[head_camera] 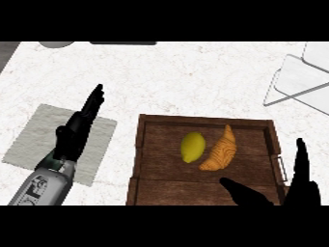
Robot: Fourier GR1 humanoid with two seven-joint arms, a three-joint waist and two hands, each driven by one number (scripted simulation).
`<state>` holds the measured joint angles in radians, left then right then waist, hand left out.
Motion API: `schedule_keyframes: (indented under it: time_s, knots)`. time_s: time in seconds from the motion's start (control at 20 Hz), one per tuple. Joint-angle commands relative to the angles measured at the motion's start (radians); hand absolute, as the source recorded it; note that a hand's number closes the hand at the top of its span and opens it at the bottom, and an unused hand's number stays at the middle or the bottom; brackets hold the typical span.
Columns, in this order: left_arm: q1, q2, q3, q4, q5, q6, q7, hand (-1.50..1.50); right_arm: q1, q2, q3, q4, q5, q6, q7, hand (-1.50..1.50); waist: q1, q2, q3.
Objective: Pick the croissant from the tray and place it in the tiered shelf
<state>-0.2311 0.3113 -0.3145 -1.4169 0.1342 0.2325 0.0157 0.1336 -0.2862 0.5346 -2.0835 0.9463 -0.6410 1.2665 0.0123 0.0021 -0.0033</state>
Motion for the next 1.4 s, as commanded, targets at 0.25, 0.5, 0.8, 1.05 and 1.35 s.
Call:
schedule_keyframes:
  time_s: [0.25, 0.5, 0.8, 1.05, 1.35]
  knots:
    - [0.054, -0.011, 0.026, 0.007, -0.014, -0.019, -0.045, 0.0, -0.098, 0.255, -0.01, 0.096, 0.169, 0.195, 0.178, -1.5, -0.009, -0.003, 0.002]
    - [0.002, -0.001, 0.053, -0.02, -0.016, -0.04, 0.013, 0.0, -0.11, 0.283, 0.003, 0.156, 0.173, 0.194, 0.172, -1.5, -0.01, -0.002, 0.003]
    - [0.031, -0.071, 0.034, 0.04, -0.069, -0.005, -0.049, 0.0, -0.091, 0.285, -0.064, 0.157, 0.129, 0.25, 0.097, -1.5, -0.017, -0.002, 0.003]
    - [0.02, -0.038, 0.075, 0.001, -0.047, -0.05, 0.001, 0.0, -0.123, 0.286, -0.018, 0.266, 0.144, 0.162, 0.14, -1.5, -0.013, -0.002, 0.003]
    - [0.029, -0.039, 0.098, 0.004, -0.052, -0.08, -0.019, 0.0, -0.162, 0.286, -0.139, 0.364, 0.045, 0.155, 0.033, -1.5, -0.01, -0.001, 0.003]
